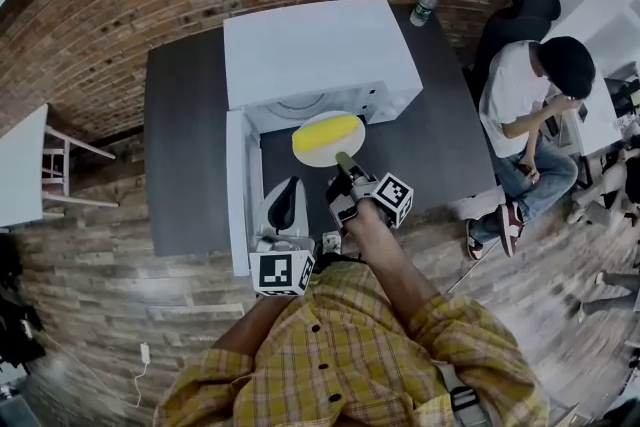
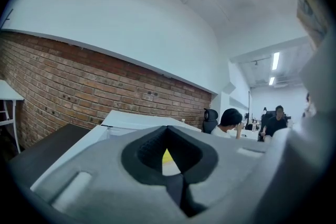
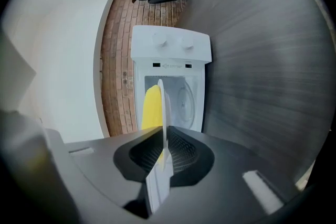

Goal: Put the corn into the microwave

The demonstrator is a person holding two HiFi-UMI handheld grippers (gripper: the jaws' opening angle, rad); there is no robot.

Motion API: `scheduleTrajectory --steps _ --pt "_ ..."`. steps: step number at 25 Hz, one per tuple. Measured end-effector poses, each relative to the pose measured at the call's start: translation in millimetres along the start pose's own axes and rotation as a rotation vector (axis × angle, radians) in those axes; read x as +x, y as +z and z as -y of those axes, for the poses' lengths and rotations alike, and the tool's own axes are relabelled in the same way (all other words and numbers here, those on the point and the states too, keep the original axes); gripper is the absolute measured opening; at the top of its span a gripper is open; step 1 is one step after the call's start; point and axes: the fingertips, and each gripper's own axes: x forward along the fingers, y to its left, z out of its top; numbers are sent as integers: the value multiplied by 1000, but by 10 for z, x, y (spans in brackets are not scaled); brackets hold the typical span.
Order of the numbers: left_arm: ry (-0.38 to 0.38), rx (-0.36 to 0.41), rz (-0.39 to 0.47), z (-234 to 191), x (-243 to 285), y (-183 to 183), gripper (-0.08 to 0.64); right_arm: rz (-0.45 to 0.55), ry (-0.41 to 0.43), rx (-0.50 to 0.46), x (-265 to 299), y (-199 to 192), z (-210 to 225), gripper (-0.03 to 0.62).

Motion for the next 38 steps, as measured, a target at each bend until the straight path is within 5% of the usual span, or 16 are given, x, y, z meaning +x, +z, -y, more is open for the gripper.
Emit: scheduleTrajectory --steps 7,38 --pt "25 7 0 -79 107 -9 -4 -57 -10 5 269 57 157 37" --pt "46 0 -13 -289 462 -72 -4 -2 -110 1 1227 350 731 41"
